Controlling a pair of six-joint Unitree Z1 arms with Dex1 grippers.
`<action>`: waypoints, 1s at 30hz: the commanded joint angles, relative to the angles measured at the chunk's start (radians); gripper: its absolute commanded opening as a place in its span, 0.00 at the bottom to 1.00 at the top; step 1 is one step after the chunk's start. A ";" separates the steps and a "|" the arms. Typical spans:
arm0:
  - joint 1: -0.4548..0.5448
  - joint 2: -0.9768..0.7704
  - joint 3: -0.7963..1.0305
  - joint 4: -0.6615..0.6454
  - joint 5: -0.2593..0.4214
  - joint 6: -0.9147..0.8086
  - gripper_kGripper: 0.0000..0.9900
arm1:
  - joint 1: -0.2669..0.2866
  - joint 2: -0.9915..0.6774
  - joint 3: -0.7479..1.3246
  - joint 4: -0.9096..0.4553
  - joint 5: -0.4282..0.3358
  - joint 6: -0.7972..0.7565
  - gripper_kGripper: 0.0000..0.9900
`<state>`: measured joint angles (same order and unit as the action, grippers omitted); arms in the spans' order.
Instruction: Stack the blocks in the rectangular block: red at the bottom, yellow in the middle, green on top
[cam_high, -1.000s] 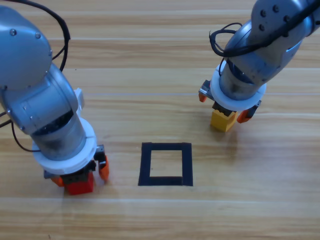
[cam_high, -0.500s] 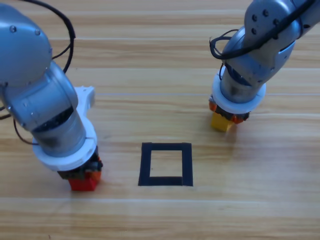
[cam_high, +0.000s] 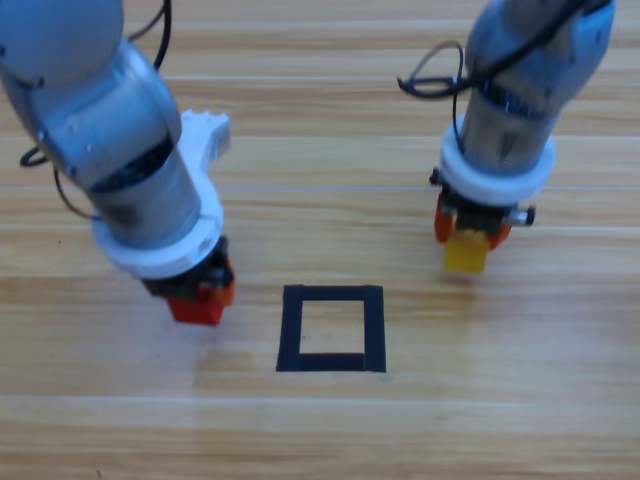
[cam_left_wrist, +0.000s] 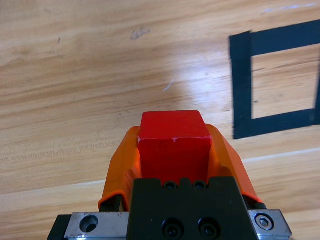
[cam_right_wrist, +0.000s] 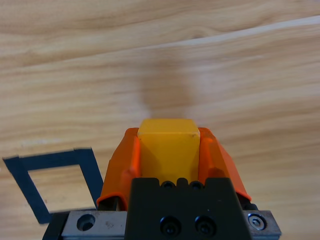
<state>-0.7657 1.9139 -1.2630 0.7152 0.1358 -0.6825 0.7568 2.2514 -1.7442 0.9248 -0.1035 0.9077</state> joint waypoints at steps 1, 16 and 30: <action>-0.050 0.085 -0.122 0.081 -0.010 0.031 0.06 | -0.007 -0.130 -0.014 0.149 -0.053 -0.092 0.01; -0.178 0.301 -0.443 0.213 -0.004 -0.107 0.07 | 0.021 -0.213 0.074 0.149 -0.071 -0.190 0.01; -0.230 0.333 -0.483 0.239 0.093 -0.419 0.07 | 0.021 -0.179 0.069 0.132 -0.045 -0.219 0.01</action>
<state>-0.9738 2.2077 -1.7633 0.9420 0.2166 -1.0712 0.7592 2.0368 -1.6944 1.0655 -0.1603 0.7067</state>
